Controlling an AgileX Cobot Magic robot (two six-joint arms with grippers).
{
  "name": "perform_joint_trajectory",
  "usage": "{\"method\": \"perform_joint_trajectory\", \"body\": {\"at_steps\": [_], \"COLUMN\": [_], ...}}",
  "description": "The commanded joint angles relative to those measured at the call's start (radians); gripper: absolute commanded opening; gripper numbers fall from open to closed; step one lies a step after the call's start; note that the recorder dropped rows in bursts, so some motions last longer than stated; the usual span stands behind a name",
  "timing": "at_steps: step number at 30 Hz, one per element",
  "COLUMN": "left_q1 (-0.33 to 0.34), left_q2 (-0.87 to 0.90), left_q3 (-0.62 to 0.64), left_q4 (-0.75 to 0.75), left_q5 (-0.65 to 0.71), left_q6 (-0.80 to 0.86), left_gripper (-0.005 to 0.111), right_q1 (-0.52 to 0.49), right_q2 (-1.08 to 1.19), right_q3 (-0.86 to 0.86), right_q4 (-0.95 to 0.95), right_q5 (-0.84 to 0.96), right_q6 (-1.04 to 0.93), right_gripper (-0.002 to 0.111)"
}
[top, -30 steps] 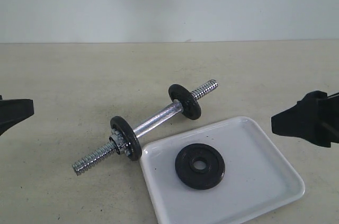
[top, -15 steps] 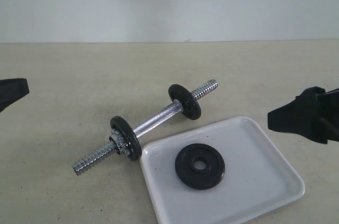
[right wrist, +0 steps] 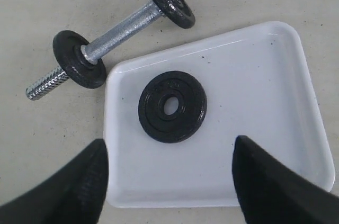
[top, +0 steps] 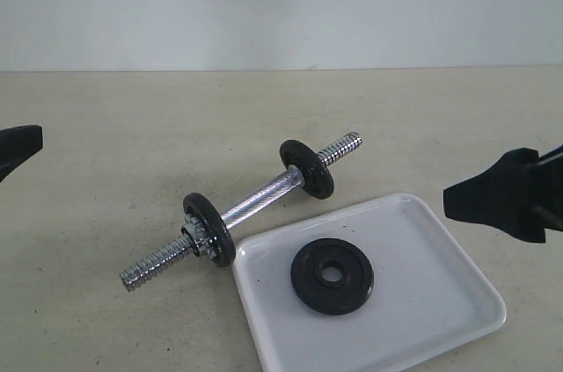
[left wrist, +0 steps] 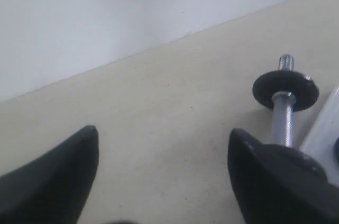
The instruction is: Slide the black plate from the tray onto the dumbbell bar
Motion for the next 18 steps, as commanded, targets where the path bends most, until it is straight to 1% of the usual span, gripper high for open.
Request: {"method": "perform_joint_trajectory", "body": {"at_steps": [1, 4, 5, 6, 8, 10, 11, 13, 14, 15, 16, 18], "left_q1": [-0.008, -0.008, -0.008, -0.008, -0.008, -0.008, -0.008, -0.008, -0.008, -0.008, -0.008, -0.008], "left_q2": [0.003, 0.003, 0.003, 0.003, 0.003, 0.003, 0.003, 0.003, 0.003, 0.003, 0.003, 0.014], "left_q3": [-0.005, -0.005, -0.005, -0.005, -0.005, -0.005, -0.005, -0.005, -0.005, -0.005, -0.005, -0.005], "left_q4": [-0.013, -0.015, -0.021, -0.067, -0.274, -0.62, -0.804, -1.147, -1.246, -1.309, -1.308, -1.209], "left_q5": [0.007, 0.007, 0.007, 0.007, 0.008, 0.027, 0.047, 0.121, 0.152, 0.189, 0.216, 0.236], "left_q6": [0.369, 0.694, 0.749, 0.748, 0.637, 0.483, 0.433, 0.316, 0.279, 0.286, 0.319, 0.439], "left_gripper": [0.065, 0.062, 0.061, 0.059, 0.056, 0.056, 0.056, 0.056, 0.056, 0.056, 0.056, 0.056], "right_q1": [0.001, 0.001, 0.001, 0.001, 0.001, 0.001, 0.001, 0.001, 0.001, 0.001, 0.001, 0.001], "right_q2": [-0.002, -0.002, -0.002, -0.002, -0.002, -0.002, -0.002, -0.002, -0.002, -0.002, -0.002, -0.002], "right_q3": [-0.006, -0.006, -0.006, -0.006, -0.006, -0.006, -0.006, -0.006, -0.006, -0.006, -0.006, -0.006], "right_q4": [0.001, 0.001, 0.001, 0.001, 0.001, 0.001, 0.001, 0.001, -0.001, -0.003, -0.005, -0.008], "right_q5": [-0.003, -0.001, -0.001, -0.001, -0.003, -0.01, -0.012, -0.014, -0.015, -0.015, -0.013, -0.013], "right_q6": [-0.039, -0.041, -0.041, -0.041, -0.041, -0.041, -0.041, -0.041, -0.041, -0.041, -0.041, -0.041], "right_gripper": [0.061, 0.061, 0.061, 0.061, 0.061, 0.061, 0.061, 0.061, 0.061, 0.061, 0.061, 0.061]}}
